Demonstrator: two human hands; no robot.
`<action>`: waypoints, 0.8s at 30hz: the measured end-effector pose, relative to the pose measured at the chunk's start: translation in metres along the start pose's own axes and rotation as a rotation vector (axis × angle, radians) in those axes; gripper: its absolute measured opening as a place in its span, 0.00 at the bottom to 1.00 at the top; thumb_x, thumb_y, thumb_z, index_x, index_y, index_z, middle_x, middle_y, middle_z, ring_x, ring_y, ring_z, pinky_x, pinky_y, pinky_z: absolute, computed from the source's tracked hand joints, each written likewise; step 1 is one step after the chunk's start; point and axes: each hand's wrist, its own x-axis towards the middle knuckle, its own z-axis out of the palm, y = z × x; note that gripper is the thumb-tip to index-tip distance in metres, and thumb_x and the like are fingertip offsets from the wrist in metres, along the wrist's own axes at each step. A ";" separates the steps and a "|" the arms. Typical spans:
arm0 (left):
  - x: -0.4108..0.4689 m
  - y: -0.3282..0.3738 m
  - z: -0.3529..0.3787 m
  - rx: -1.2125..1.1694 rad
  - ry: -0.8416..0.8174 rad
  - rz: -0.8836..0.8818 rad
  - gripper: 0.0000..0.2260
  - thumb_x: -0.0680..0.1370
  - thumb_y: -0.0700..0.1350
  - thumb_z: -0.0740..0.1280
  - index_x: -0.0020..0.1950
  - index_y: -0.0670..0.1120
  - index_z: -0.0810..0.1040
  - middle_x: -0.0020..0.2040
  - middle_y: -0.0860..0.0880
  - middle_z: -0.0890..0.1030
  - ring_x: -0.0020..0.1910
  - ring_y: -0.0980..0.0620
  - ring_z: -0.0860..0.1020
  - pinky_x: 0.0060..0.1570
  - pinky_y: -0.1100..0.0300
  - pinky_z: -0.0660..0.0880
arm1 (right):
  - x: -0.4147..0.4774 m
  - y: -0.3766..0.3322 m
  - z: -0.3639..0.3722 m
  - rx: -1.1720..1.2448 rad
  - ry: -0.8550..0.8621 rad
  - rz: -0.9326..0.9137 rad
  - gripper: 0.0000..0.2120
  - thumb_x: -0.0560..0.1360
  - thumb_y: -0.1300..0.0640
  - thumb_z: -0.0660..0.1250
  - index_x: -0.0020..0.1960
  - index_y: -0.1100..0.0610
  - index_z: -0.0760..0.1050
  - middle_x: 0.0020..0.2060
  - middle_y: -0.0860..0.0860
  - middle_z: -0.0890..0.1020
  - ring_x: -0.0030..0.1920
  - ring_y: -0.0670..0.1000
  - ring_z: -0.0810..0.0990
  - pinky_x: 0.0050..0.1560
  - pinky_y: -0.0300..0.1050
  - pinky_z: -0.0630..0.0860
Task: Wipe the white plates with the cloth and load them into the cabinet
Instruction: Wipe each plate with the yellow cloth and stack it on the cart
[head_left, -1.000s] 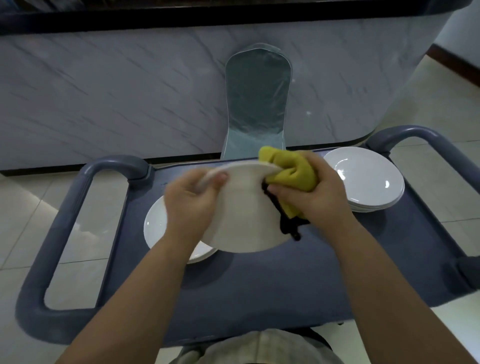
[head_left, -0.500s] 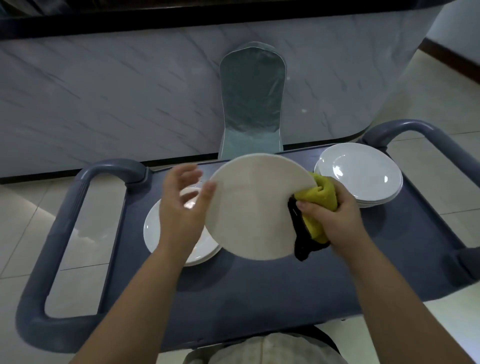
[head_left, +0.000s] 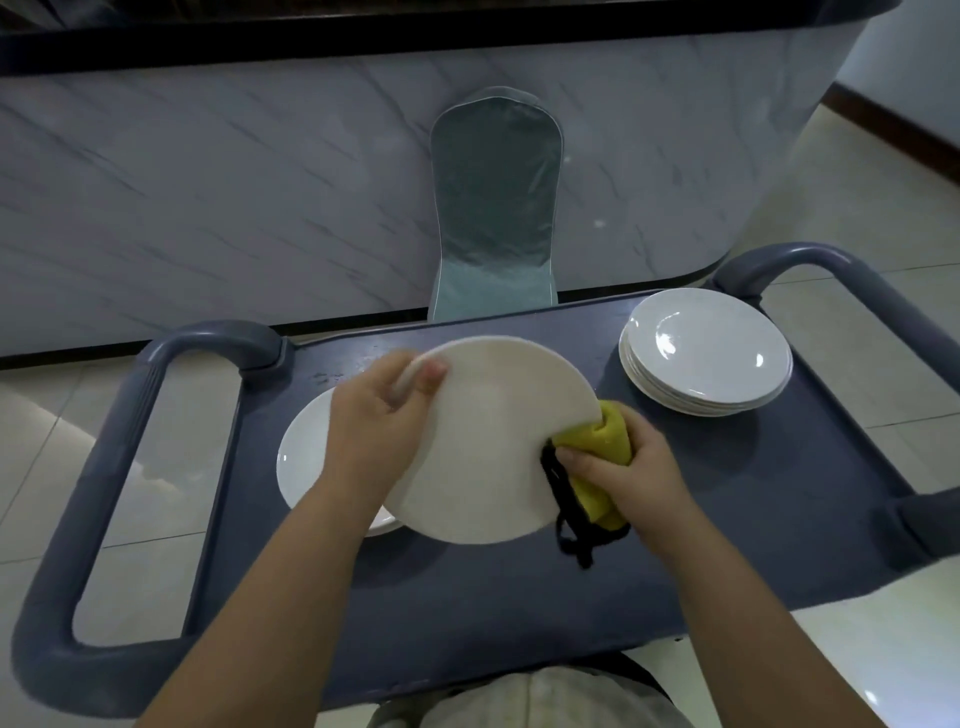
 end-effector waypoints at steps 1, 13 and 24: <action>0.000 0.002 0.001 0.072 -0.059 0.081 0.08 0.76 0.60 0.63 0.40 0.61 0.78 0.35 0.59 0.79 0.35 0.61 0.75 0.35 0.70 0.69 | 0.006 -0.005 -0.001 -0.079 -0.019 -0.057 0.20 0.62 0.62 0.81 0.50 0.47 0.79 0.45 0.45 0.85 0.48 0.49 0.82 0.48 0.45 0.79; -0.007 -0.002 0.005 -0.116 0.129 -0.184 0.10 0.78 0.56 0.65 0.38 0.57 0.78 0.32 0.59 0.78 0.31 0.64 0.74 0.31 0.74 0.68 | 0.006 0.005 -0.005 0.097 -0.024 -0.019 0.23 0.58 0.51 0.80 0.52 0.42 0.80 0.48 0.48 0.85 0.50 0.52 0.84 0.44 0.43 0.79; 0.000 0.014 0.023 0.221 -0.167 0.601 0.16 0.74 0.57 0.69 0.41 0.45 0.82 0.34 0.50 0.80 0.32 0.47 0.77 0.31 0.52 0.75 | 0.023 -0.036 -0.001 -0.661 -0.138 -0.780 0.17 0.70 0.54 0.77 0.56 0.57 0.80 0.46 0.49 0.80 0.44 0.48 0.79 0.45 0.48 0.76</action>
